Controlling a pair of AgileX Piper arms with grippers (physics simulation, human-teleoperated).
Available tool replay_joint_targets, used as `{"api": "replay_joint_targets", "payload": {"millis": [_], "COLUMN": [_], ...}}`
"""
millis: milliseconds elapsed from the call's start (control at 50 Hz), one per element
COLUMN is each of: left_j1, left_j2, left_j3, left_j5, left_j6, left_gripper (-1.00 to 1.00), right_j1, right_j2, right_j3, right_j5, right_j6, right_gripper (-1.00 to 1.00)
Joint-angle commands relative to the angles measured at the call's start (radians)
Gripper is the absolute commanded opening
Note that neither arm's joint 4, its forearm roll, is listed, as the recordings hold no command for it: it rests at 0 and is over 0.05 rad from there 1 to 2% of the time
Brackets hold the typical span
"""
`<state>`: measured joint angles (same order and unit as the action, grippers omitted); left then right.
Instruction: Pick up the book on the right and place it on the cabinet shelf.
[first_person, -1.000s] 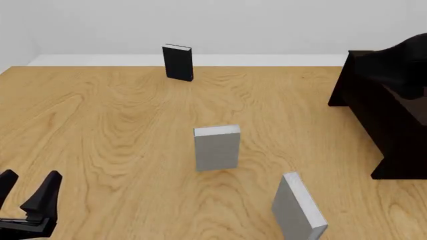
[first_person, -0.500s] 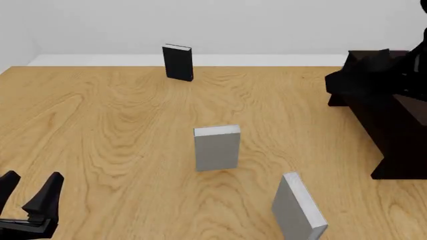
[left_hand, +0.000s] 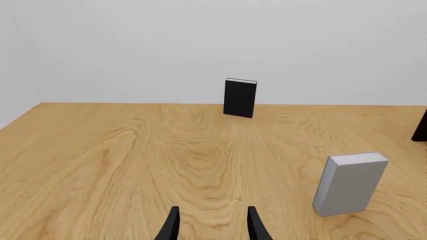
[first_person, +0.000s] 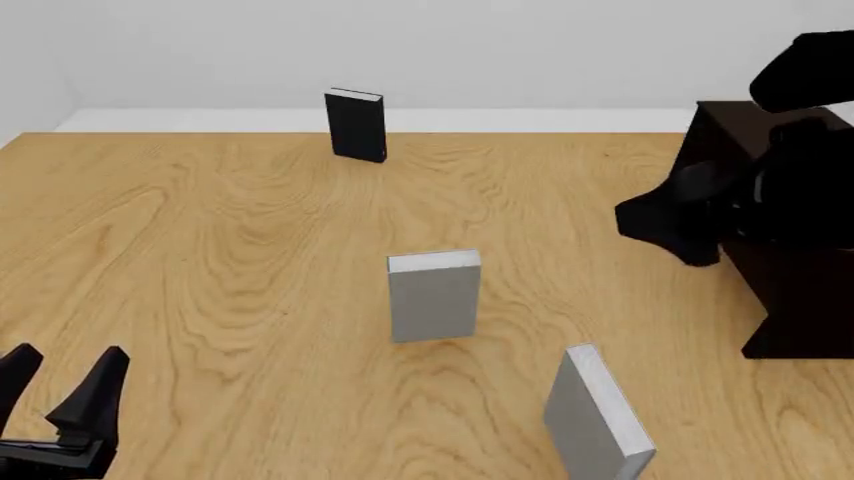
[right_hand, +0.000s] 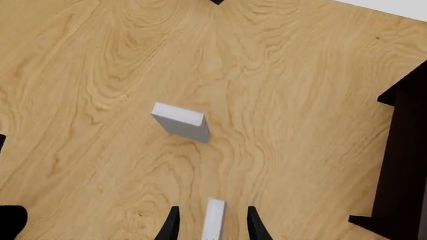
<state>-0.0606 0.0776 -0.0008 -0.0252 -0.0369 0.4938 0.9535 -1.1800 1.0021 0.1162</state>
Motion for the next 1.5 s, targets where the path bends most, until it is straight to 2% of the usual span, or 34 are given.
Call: {"api": "replay_joint_targets", "payload": {"millis": [20,500,740,1500], "left_j1": [-0.001,0.0,0.0,-0.001], "left_j2": [-0.006,-0.002,-0.008,-0.002], "left_j3": [0.0,0.0,0.0,0.001], "left_j5": [0.011,0.012,0.023,0.031], "left_j6": [0.0,-0.002,-0.001,0.003], "left_gripper": [1.0,1.0,1.0,1.0], "right_j1": [0.007,0.005,0.022,0.027], "right_j2": [0.001,-0.007,0.012,0.084], "right_j3": [0.066,0.182,0.265,0.377], "right_j5": [-0.036,-0.101,-0.177,-0.301], "right_j6": [0.006,0.02,0.043,0.048], "right_gripper": [1.0,1.0,1.0,1.0]}}
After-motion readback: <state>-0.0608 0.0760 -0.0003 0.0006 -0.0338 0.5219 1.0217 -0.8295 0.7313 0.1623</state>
